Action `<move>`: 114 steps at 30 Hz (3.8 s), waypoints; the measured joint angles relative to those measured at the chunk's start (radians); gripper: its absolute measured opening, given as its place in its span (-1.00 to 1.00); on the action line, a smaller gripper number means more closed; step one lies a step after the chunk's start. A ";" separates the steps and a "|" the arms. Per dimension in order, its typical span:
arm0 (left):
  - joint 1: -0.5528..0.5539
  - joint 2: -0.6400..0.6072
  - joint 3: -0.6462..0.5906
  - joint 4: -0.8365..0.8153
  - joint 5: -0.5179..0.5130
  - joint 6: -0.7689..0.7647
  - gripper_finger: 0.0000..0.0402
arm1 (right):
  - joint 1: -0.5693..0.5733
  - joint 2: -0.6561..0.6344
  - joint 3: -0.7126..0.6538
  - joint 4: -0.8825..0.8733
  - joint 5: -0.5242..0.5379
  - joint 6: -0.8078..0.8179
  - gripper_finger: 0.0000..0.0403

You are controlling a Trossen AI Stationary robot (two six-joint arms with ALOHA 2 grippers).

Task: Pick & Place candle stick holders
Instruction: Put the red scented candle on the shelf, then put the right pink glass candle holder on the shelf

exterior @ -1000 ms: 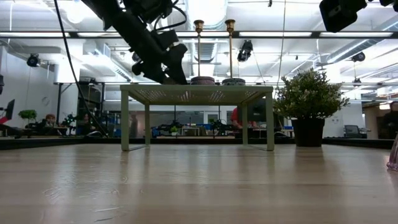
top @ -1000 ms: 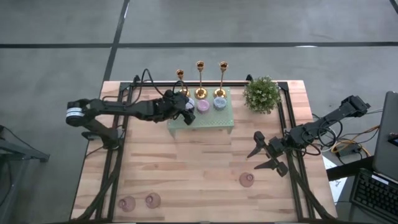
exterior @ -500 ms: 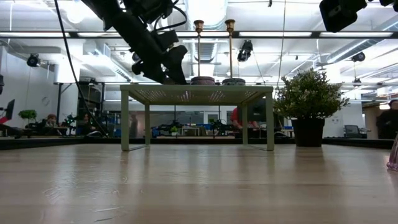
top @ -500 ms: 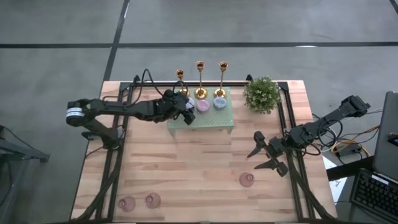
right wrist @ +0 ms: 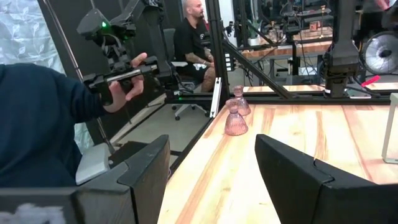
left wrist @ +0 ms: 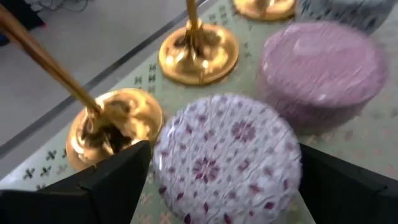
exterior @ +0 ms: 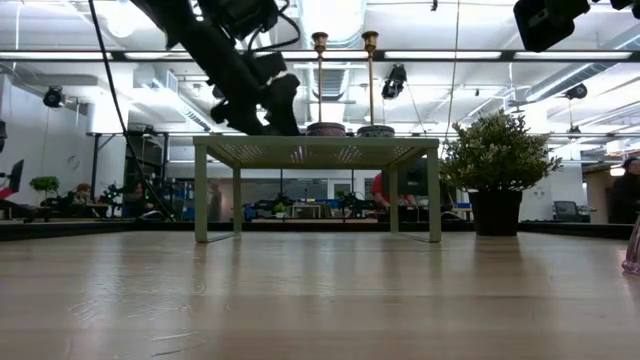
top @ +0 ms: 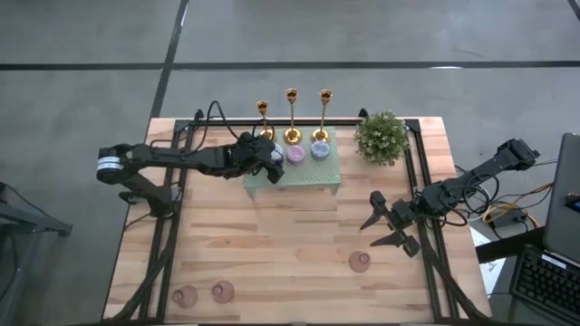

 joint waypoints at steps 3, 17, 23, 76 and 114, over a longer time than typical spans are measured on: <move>0.000 -0.014 0.011 0.007 -0.001 0.019 0.87 | 0.000 0.000 0.000 0.000 0.000 0.000 0.13; -0.042 -0.078 0.024 0.020 0.004 0.039 0.87 | 0.000 0.000 0.000 -0.001 0.000 -0.003 0.13; -0.078 -0.106 0.024 0.018 0.047 0.038 0.87 | 0.000 0.000 0.000 -0.001 0.000 -0.003 0.13; -0.298 -0.685 -0.443 0.232 0.382 0.190 -0.96 | 0.000 0.000 0.000 -0.010 0.000 0.000 0.13; -0.299 -1.393 -0.867 0.134 0.433 0.257 -0.93 | 0.000 0.172 0.006 0.065 0.087 0.006 0.13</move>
